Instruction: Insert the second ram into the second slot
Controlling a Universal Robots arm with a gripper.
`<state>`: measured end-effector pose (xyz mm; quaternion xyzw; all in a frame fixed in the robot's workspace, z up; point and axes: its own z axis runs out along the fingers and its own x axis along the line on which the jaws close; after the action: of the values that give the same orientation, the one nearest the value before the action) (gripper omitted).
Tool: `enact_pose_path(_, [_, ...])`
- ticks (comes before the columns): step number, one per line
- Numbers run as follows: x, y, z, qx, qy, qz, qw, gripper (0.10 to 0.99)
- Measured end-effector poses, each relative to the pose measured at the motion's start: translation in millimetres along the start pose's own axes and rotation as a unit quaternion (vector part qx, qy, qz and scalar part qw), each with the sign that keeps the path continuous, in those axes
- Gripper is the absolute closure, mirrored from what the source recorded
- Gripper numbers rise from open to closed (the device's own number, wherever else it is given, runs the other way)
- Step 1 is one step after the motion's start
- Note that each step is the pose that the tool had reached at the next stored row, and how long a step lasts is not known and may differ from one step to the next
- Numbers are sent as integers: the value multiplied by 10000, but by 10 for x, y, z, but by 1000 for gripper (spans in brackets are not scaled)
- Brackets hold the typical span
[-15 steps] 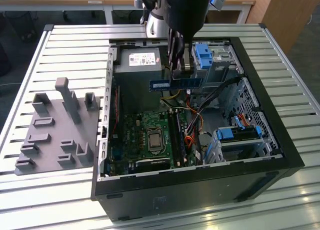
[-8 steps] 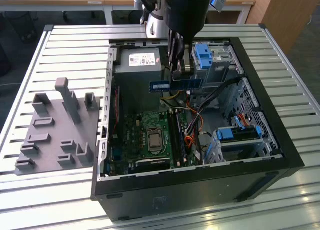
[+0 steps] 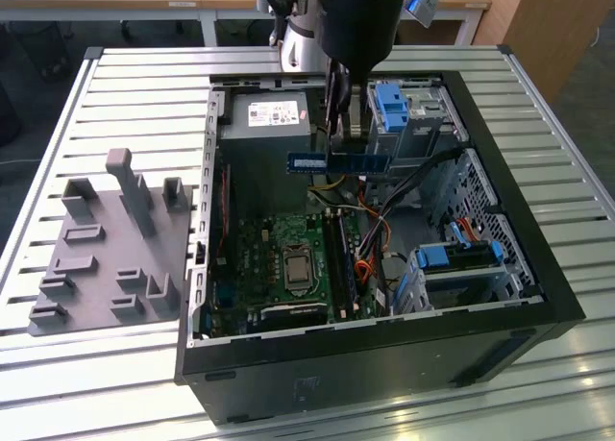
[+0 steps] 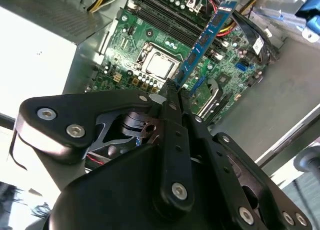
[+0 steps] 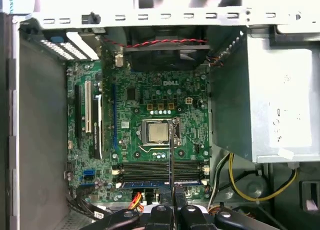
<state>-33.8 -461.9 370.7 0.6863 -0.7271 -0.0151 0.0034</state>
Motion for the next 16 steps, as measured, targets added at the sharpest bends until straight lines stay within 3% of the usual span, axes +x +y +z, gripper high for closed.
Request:
enact_pose_path(4, [0, 0, 2, 6, -4, 351, 9994, 949])
enact_pose_path(8, [0, 0, 5, 12, -5, 684, 9977, 949])
enact_pose_path(12, [0, 0, 8, 18, -5, 1013, 9949, 949])
enact_pose_path(16, [0, 0, 10, 23, -6, 1332, 9911, 949])
